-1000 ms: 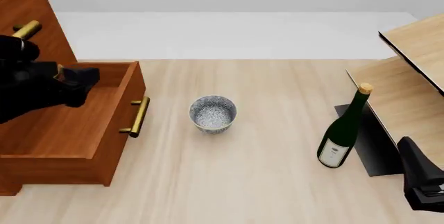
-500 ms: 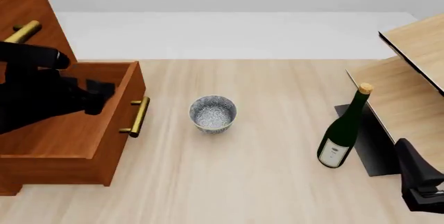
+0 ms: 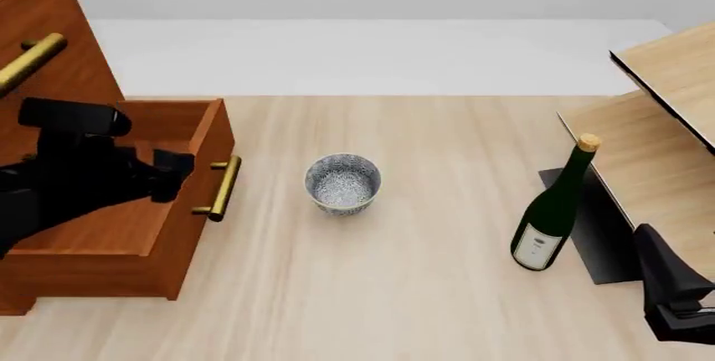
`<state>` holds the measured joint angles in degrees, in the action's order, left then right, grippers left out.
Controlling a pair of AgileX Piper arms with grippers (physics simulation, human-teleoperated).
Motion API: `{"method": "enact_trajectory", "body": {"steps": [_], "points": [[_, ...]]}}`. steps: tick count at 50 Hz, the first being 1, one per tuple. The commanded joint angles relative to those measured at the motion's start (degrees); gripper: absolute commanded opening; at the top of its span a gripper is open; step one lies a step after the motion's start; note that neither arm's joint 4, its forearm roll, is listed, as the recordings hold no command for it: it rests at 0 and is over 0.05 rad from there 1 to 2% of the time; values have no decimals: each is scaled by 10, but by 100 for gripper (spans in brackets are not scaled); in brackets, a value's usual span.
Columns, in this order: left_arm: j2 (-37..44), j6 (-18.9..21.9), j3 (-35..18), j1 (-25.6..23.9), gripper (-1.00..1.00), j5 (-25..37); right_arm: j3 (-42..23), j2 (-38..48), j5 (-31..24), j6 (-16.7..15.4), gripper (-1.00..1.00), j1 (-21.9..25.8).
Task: Put the wine bottle in the bottom drawer of the cabinet.
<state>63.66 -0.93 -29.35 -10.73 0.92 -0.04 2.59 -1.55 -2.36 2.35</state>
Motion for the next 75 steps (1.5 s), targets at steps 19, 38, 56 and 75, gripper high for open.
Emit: {"method": "enact_trajectory", "body": {"steps": [19,38,56,75], "points": [[60,-17,62,-13,100,-99,0,1,-4,-2,100,1],[100,-26,86,-7,100,-156,0,5,-2,-2,100,2],[108,-34,95,-24,100,-173,0,7,0,-3,100,1],[132,-53,95,-48,100,-199,-1,-11,-17,-3,100,-2]]}}
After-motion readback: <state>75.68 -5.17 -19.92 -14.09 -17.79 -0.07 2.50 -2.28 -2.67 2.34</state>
